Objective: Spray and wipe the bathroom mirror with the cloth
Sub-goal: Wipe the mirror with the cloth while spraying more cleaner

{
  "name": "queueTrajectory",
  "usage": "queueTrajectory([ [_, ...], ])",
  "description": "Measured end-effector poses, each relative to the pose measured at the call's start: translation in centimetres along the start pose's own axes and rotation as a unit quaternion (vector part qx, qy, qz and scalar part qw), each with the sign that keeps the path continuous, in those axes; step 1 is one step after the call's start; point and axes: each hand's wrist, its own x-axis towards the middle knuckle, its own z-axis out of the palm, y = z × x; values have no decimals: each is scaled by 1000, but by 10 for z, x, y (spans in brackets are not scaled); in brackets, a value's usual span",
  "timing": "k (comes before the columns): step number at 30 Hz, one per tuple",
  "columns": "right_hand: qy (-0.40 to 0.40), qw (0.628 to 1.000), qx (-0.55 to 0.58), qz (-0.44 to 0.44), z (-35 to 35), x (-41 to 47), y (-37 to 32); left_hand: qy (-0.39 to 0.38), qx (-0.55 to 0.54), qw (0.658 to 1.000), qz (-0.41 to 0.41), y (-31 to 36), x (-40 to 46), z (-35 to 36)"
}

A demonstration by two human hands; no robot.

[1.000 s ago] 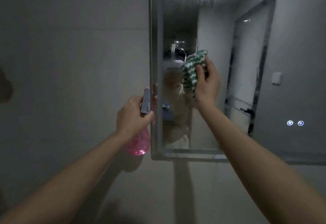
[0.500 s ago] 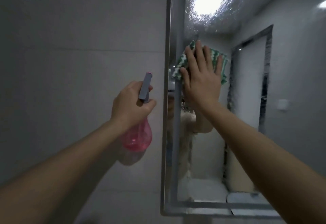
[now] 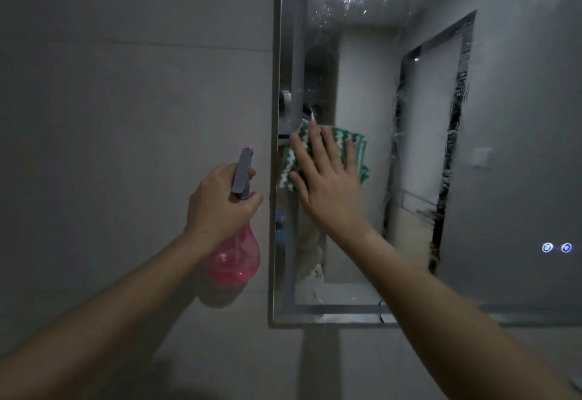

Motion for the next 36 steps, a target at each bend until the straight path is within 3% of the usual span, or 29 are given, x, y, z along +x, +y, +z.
queueTrajectory([
  [8, 23, 998, 14, -60, 15, -42, -15, -14, 9, 999, -33, -10, -19, 1],
  [17, 44, 997, -15, -55, -10, 99, 20, 43, 3, 999, 5, 18, 50, -37],
  [23, -9, 1000, 1, -17, -35, 167, 33, 72, 18, 997, 35, 37, 84, -59],
  [30, 10, 1000, 11, -20, -25, 135, 21, 33, 15, 999, 15, 27, 56, -44],
  [36, 39, 997, -1, -63, 1, 47, -7, 3, 25, 999, -21, 4, 13, -19],
])
